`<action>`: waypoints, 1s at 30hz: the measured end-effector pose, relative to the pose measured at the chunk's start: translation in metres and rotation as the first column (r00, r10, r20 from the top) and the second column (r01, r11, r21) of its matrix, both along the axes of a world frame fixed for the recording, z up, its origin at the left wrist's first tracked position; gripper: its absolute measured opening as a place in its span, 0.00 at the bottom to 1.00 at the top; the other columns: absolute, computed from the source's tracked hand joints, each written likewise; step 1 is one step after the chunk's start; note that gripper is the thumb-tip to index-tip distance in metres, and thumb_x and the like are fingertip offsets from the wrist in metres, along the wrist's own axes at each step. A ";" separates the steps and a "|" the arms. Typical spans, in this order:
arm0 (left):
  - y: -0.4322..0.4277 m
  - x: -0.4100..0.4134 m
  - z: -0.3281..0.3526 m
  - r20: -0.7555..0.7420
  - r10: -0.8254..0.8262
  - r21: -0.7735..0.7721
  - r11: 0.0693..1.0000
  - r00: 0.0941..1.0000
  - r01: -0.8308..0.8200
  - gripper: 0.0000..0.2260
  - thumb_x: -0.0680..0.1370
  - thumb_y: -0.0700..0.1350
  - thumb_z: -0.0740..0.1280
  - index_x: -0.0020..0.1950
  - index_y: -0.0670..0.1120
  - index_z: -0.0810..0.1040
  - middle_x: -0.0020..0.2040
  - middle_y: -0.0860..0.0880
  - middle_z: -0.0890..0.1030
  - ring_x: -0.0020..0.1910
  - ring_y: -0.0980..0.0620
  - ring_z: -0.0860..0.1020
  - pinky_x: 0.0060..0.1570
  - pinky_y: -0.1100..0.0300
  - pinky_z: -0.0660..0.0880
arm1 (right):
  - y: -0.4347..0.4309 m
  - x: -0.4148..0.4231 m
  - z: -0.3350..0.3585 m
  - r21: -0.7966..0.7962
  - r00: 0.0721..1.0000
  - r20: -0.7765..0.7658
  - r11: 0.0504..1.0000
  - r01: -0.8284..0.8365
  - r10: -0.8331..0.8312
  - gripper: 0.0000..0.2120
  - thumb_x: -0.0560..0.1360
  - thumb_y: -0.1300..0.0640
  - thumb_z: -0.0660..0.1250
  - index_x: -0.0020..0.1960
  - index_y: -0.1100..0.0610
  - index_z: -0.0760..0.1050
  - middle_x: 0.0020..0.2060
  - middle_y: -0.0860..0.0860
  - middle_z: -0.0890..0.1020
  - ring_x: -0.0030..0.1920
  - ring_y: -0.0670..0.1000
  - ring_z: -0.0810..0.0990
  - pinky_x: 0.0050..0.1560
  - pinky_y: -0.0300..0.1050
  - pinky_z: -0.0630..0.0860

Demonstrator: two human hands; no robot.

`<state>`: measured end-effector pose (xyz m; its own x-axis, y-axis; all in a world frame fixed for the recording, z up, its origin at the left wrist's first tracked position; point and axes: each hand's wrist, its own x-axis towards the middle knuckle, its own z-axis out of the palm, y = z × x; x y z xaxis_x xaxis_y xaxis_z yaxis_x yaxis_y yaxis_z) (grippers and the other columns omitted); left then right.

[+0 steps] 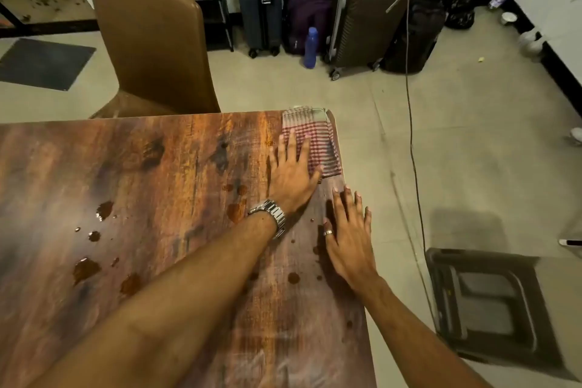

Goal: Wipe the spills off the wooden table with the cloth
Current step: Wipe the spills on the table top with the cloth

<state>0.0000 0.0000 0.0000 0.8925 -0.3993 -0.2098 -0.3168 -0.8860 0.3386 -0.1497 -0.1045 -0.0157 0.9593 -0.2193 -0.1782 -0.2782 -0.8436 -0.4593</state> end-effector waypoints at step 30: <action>0.209 0.029 -0.027 0.188 0.351 0.131 0.916 0.917 -0.378 0.37 0.79 0.60 0.46 0.84 0.42 0.49 0.84 0.38 0.46 0.83 0.39 0.44 0.81 0.38 0.44 | 0.010 0.006 -0.026 0.116 0.985 0.125 0.988 0.107 -0.121 0.29 0.81 0.42 0.47 0.80 0.48 0.45 0.80 0.47 0.46 0.79 0.48 0.43 0.77 0.56 0.53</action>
